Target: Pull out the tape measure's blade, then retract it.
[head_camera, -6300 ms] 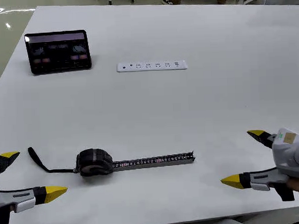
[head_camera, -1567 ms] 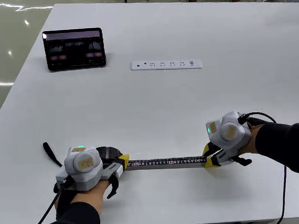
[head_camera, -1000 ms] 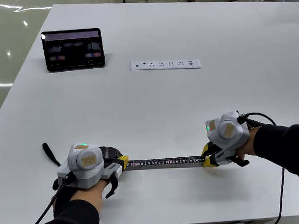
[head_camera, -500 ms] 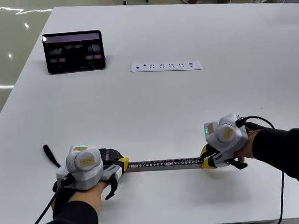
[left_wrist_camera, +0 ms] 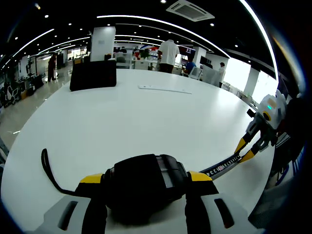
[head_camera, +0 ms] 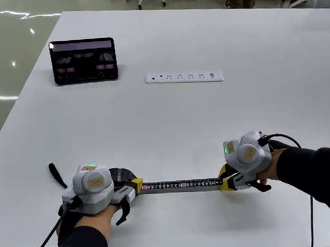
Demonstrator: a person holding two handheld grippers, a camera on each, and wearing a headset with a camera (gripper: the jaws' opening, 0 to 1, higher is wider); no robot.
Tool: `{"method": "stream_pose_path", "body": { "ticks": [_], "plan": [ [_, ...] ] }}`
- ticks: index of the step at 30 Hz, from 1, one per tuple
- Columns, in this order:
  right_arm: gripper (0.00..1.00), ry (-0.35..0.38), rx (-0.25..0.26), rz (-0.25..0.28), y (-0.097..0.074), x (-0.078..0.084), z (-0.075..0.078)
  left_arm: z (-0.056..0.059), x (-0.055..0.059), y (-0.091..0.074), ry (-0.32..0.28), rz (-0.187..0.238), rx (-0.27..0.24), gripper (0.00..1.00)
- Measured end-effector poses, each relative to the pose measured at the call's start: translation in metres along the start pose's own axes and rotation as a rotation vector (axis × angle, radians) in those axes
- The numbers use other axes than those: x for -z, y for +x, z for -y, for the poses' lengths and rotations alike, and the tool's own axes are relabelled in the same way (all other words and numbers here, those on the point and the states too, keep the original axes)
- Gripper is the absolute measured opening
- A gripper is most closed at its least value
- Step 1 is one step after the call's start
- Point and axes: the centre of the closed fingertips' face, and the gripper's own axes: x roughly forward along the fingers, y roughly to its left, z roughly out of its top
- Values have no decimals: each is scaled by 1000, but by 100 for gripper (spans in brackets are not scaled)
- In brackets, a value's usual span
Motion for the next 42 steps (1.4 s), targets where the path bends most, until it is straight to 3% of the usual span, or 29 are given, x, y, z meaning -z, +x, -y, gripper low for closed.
{"method": "stream_pose_path", "body": {
  "ticks": [42],
  "plan": [
    [11,9,0,50,16,-32,0,0,1,2,-21,-7,19,61]
  ]
}}
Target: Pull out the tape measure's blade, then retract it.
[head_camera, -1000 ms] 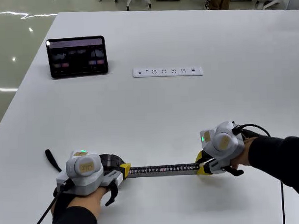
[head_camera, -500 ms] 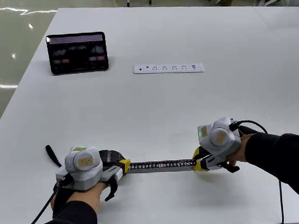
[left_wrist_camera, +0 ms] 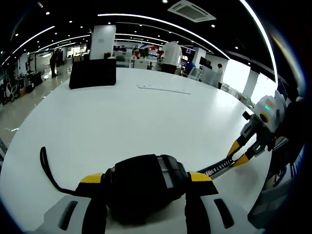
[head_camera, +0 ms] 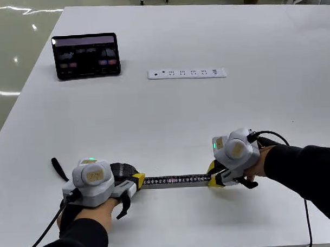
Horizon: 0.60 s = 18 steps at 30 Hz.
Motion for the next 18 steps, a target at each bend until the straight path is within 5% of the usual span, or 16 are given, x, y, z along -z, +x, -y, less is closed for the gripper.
{"method": "stream_pose_path", "body": {
  "ticks": [18],
  "plan": [
    [11,23,-5,8,5,-9,-1,0,0,0,0,0,3,61]
  ]
}}
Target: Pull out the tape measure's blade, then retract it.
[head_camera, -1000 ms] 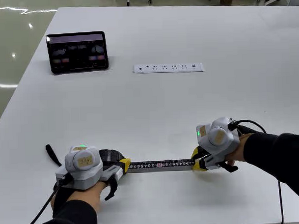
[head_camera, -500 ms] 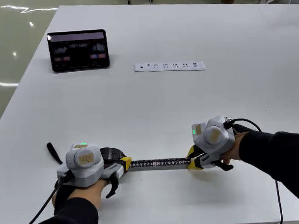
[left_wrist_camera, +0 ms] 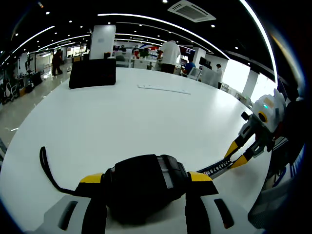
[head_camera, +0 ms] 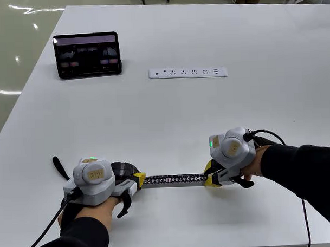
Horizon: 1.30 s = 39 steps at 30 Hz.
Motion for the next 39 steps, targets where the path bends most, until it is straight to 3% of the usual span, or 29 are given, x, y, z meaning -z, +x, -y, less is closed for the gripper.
{"method": "stream_pose_path", "body": {
  "ticks": [39],
  "plan": [
    [11,39,3,43,11,-20,-4,1,0,0,-10,-2,9,61]
  ]
}}
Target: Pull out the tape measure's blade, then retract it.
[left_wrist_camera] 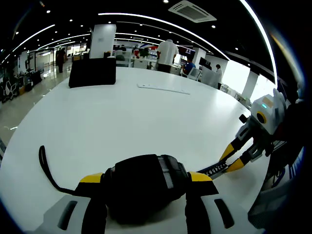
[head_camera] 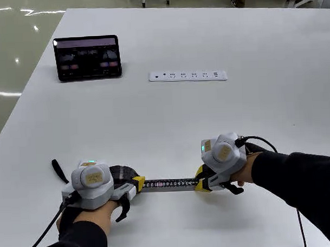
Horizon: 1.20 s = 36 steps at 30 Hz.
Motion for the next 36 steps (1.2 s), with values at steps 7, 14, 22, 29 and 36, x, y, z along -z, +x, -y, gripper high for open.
{"method": "stream_pose_path", "body": {
  "ticks": [7,14,22,29,36],
  "plan": [
    [11,0,-9,23,2,-4,0,0,0,0,-2,1,1,61],
    [11,12,-8,28,5,-9,-1,1,0,0,-4,1,3,61],
    [10,7,-11,39,9,-15,-2,0,0,0,-13,2,6,61],
    [10,18,-16,49,12,-20,-3,-1,0,0,-21,0,9,61],
    [11,21,-14,63,15,-27,-4,-1,0,0,-25,0,9,61]
  ]
}}
